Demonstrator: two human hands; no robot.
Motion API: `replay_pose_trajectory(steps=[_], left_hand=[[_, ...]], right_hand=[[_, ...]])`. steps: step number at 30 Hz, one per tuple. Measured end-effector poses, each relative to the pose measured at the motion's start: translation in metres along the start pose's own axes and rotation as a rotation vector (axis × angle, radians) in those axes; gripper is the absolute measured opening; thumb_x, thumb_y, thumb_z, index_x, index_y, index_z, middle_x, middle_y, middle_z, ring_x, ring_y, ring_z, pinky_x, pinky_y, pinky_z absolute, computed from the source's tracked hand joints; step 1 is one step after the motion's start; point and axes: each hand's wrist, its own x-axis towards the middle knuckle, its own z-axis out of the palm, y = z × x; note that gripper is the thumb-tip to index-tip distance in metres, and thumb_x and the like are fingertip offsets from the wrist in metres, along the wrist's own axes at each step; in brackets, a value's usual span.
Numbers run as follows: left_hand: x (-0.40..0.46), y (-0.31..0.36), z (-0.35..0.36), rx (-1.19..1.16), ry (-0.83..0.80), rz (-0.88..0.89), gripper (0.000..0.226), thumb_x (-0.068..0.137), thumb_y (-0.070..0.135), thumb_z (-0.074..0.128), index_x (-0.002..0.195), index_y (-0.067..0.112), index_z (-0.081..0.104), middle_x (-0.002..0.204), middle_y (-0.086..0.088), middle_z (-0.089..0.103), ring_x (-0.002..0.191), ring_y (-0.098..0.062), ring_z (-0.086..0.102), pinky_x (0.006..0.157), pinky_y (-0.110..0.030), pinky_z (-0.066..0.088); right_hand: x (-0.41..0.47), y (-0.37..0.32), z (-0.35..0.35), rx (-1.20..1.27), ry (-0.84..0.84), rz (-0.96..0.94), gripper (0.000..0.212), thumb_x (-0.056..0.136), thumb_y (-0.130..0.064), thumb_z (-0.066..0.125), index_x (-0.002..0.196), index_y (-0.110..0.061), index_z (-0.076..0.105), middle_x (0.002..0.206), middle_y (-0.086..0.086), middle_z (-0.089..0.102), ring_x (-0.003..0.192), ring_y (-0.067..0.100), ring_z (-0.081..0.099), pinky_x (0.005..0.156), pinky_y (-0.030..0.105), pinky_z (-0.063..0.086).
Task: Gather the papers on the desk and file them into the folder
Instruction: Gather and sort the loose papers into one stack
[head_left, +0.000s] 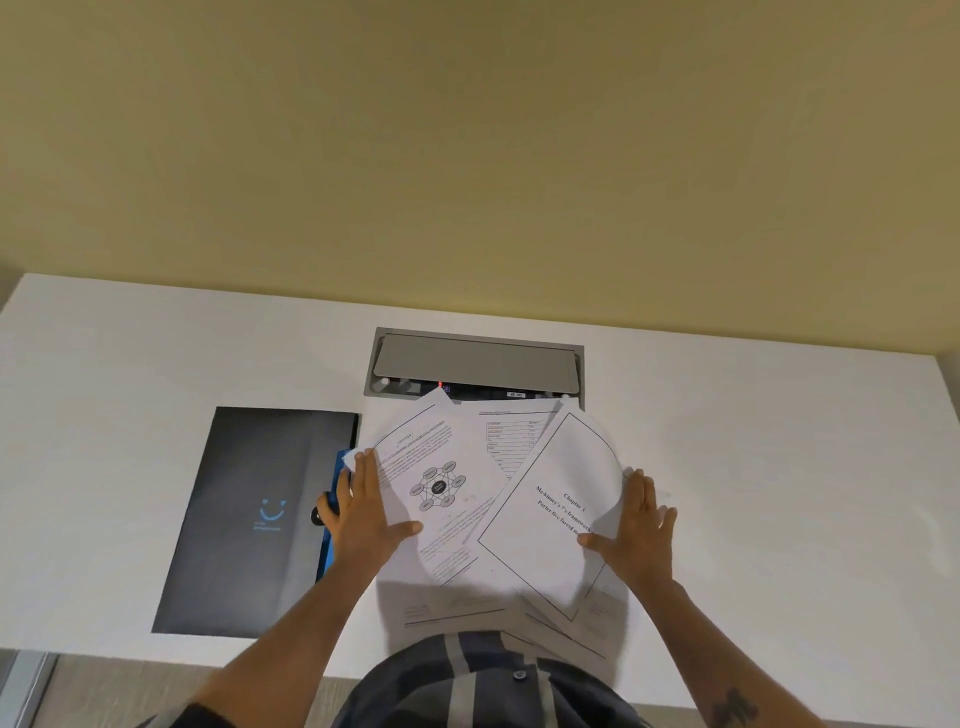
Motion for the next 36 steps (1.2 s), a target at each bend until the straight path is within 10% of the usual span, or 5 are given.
replay_pose_trajectory(steps=[10,15,22,29,36], left_hand=[[-0.004,0.003,0.009,-0.374,0.194,-0.067,0.100,0.084,0.028,0.084,0.163,0.029,0.022,0.134,-0.009,0.062,0.125,-0.030,0.057,0.118,-0.056,0.033],[-0.011,0.003,0.004,-0.833,0.246,-0.092,0.091,0.093,0.018,0.075,0.163,0.029,0.019,0.140,-0.002,0.062,0.114,-0.027,0.068,0.070,-0.025,0.057],[-0.010,0.000,0.002,-0.754,0.232,-0.165,0.056,0.099,0.028,0.066,0.150,0.018,0.044,0.141,-0.013,0.066,0.118,-0.040,0.069,0.091,-0.051,0.060],[-0.010,-0.007,0.001,-0.648,0.373,-0.083,0.050,0.100,0.032,0.063,0.145,0.014,0.052,0.128,-0.015,0.074,0.099,-0.037,0.076,0.080,-0.046,0.063],[-0.006,-0.010,-0.002,-0.626,0.400,-0.044,0.037,0.100,0.029,0.065,0.133,0.014,0.058,0.125,-0.012,0.075,0.092,-0.034,0.077,0.078,-0.050,0.066]], right_hand=[[-0.014,-0.018,0.012,0.230,0.148,0.115,0.107,0.075,-0.026,0.094,0.163,-0.017,0.034,0.129,0.012,0.066,0.127,0.033,0.054,0.106,0.047,0.039],[-0.016,-0.023,0.013,0.447,0.193,0.180,0.107,0.072,-0.011,0.095,0.160,-0.015,0.035,0.144,0.006,0.057,0.132,0.032,0.056,0.107,0.052,0.047],[-0.011,-0.030,0.009,0.623,0.156,0.275,0.122,0.059,0.001,0.099,0.160,-0.006,0.030,0.150,0.018,0.040,0.132,0.037,0.050,0.105,0.049,0.051],[-0.014,-0.041,0.006,0.799,0.171,0.444,0.120,0.060,0.012,0.095,0.160,0.000,0.029,0.155,0.026,0.031,0.141,0.043,0.042,0.110,0.049,0.048],[-0.019,-0.039,0.007,0.854,0.145,0.454,0.026,0.077,0.012,0.079,0.082,0.002,0.055,0.079,0.015,0.060,0.072,0.030,0.054,0.062,0.033,0.048]])
